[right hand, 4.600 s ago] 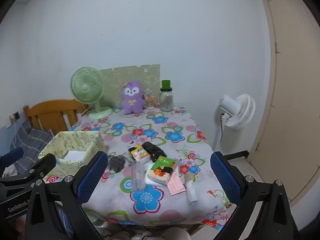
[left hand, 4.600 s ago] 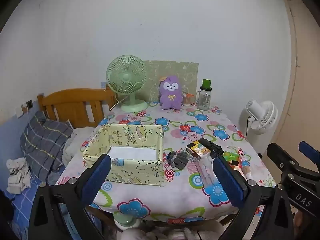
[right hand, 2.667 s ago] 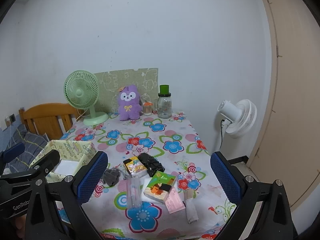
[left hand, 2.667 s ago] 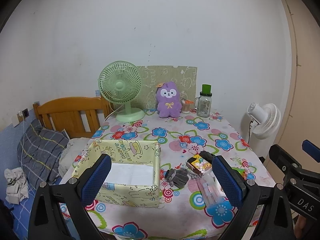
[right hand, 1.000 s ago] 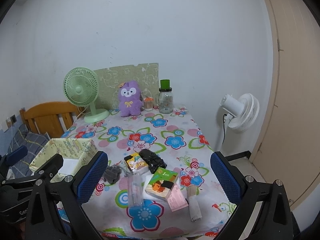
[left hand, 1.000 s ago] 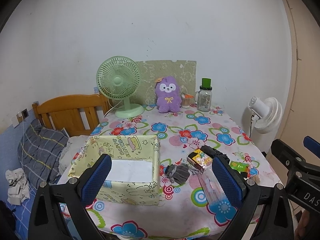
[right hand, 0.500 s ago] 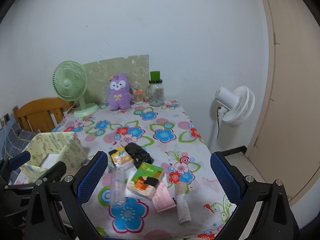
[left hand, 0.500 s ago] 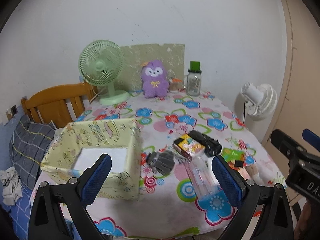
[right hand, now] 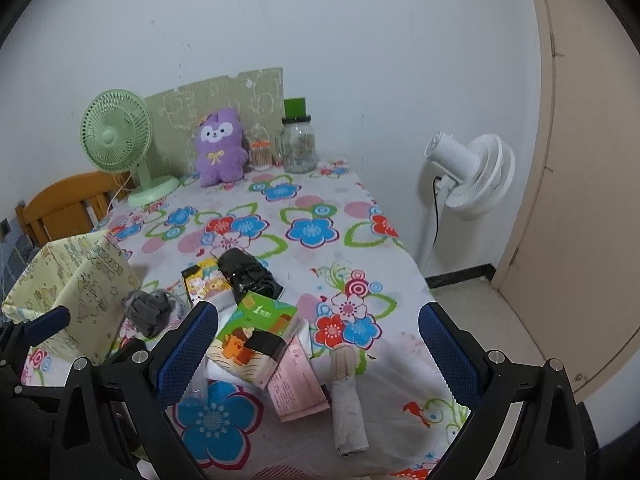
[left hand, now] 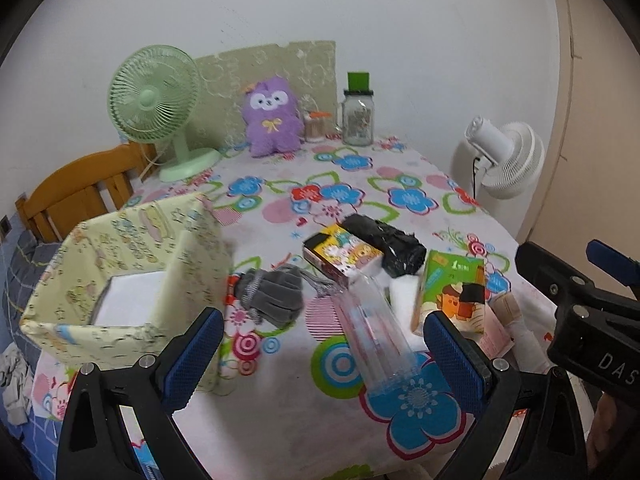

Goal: Organize soft objects
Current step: 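Grasp the clear plastic tube with the left tool while the right tool grasps the green tissue pack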

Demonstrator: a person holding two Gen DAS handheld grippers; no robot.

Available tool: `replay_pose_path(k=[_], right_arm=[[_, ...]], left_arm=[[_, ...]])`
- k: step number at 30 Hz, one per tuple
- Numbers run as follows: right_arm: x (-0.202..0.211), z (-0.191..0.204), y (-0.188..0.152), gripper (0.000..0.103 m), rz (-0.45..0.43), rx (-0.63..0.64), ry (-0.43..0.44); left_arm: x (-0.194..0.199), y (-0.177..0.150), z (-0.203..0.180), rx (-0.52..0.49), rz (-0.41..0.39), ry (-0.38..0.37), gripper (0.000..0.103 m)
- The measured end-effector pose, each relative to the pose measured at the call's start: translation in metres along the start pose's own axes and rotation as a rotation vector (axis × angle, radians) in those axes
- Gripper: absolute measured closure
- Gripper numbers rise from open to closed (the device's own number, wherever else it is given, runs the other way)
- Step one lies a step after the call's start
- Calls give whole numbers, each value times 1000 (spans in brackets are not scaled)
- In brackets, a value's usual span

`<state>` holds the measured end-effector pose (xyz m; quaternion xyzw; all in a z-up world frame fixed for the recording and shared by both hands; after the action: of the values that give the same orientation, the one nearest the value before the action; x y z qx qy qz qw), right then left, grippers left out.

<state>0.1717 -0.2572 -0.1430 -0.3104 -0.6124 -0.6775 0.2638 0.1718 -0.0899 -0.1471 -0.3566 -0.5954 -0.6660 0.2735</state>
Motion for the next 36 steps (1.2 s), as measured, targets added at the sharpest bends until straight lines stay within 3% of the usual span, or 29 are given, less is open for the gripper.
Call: replay_pose_path(k=[15, 27, 32, 34, 36], right_arm=[[-47, 11, -5, 2, 87, 5, 38], [-66, 28, -7, 2, 133, 42, 51], [-73, 30, -7, 2, 148, 41, 53], [-75, 34, -7, 2, 152, 49, 55], [-77, 37, -7, 2, 154, 61, 51]], left_arm=[[-61, -12, -11, 0, 161, -16, 18], [-76, -12, -20, -14, 185, -43, 23], [-76, -12, -19, -10, 195, -76, 43], [-75, -13, -17, -14, 195, -66, 57], [-77, -15, -16, -26, 211, -37, 62]])
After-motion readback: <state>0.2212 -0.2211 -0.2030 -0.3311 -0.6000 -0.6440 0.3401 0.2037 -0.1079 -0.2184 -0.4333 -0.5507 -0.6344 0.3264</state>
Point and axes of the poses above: each gripper's, at about its wrist camera, not at the fingertips, and x roughly against the way its jaws point, z to its left, y to its top, the point moved 8 cm from there along -x, roughly the way its jaws point, and after that the axes turned 13 degrees about z, right-handed, at the moved point
